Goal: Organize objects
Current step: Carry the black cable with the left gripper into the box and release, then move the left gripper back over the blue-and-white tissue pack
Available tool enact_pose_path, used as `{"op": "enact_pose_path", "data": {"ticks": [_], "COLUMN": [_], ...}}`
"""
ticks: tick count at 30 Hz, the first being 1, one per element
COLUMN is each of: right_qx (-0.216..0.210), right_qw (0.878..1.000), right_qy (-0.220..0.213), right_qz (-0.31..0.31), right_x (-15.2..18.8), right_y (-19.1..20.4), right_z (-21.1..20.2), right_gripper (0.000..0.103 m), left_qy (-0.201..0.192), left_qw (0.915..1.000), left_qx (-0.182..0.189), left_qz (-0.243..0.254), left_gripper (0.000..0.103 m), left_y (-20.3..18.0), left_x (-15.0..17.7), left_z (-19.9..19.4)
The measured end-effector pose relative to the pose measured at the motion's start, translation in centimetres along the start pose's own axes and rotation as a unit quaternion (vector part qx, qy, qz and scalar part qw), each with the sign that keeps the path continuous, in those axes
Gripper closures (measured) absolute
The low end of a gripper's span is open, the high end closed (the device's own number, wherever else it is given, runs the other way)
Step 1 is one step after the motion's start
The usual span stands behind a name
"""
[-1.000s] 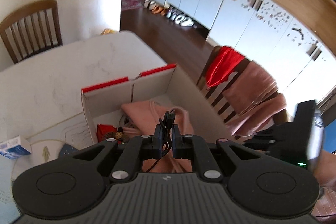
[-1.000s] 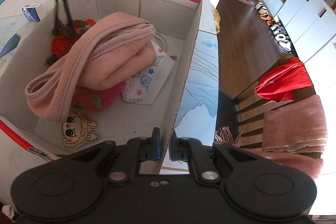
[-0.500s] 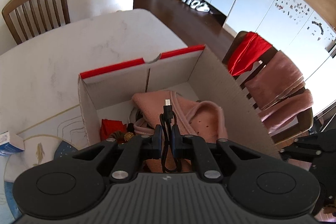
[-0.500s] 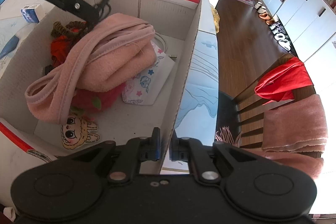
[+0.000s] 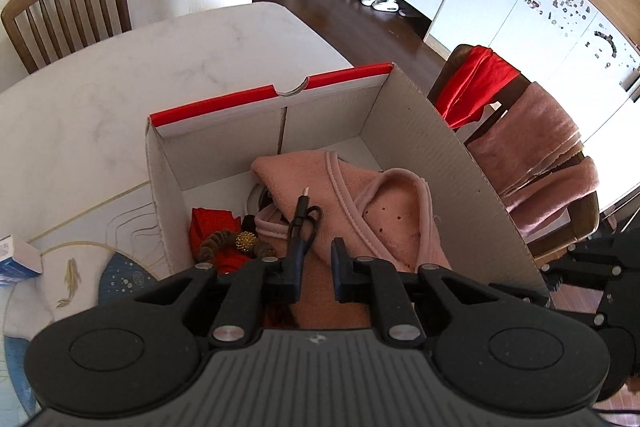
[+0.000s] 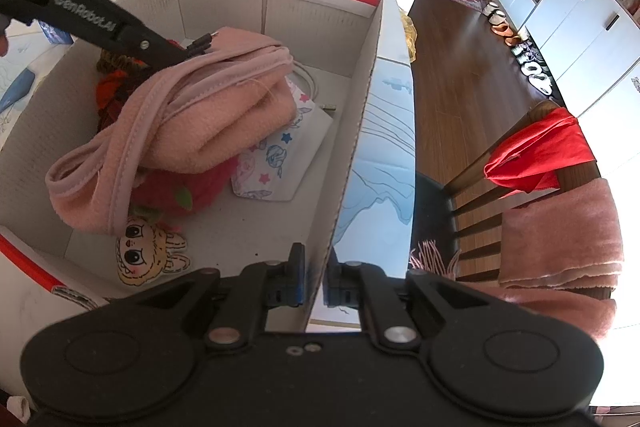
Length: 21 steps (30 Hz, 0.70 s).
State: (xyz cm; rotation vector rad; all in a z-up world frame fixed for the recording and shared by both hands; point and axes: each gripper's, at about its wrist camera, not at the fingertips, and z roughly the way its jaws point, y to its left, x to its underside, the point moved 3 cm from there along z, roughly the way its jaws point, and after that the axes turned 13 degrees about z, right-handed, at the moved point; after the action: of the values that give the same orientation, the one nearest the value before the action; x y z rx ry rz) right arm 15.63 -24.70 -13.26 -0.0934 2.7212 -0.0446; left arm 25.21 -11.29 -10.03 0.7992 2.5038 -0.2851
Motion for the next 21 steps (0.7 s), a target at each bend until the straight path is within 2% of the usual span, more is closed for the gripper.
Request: {"op": "enact_pose_path", "data": {"ticks": [12, 14, 15, 16, 18, 21], "right_qx": [0.001, 0.001, 0.001, 0.001, 0.001, 0.0], "right_qw": [1.0, 1.0, 1.0, 1.0, 1.0, 1.0], "right_qy": [0.0, 0.0, 0.0, 0.0, -0.001, -0.002], "right_qz": [0.0, 0.0, 0.0, 0.0, 0.001, 0.001], "right_x": [0.0, 0.0, 0.0, 0.0, 0.1, 0.2], "right_y": [0.0, 0.0, 0.0, 0.0, 0.0, 0.0], "right_z": [-0.1, -0.1, -0.1, -0.1, -0.3, -0.5], "right_gripper": [0.095, 0.095, 0.095, 0.095, 0.095, 0.095], "left_qy": [-0.048, -0.055, -0.058, -0.061, -0.074, -0.079], "left_qw": [0.9986, 0.9982, 0.9978, 0.9975, 0.9963, 0.9953], "left_qx": [-0.021, -0.026, -0.031, -0.036, -0.045, -0.057], "left_qz": [0.0, 0.0, 0.001, 0.0, -0.003, -0.007], "left_gripper": [0.088, 0.08, 0.07, 0.054, 0.034, 0.032], "left_y": [0.7, 1.0, 1.1, 1.2, 1.7, 2.4], "left_x": [0.5, 0.7, 0.8, 1.0, 1.5, 2.3], "left_z": [-5.4, -6.4, -6.9, -7.4, -8.4, -9.6]}}
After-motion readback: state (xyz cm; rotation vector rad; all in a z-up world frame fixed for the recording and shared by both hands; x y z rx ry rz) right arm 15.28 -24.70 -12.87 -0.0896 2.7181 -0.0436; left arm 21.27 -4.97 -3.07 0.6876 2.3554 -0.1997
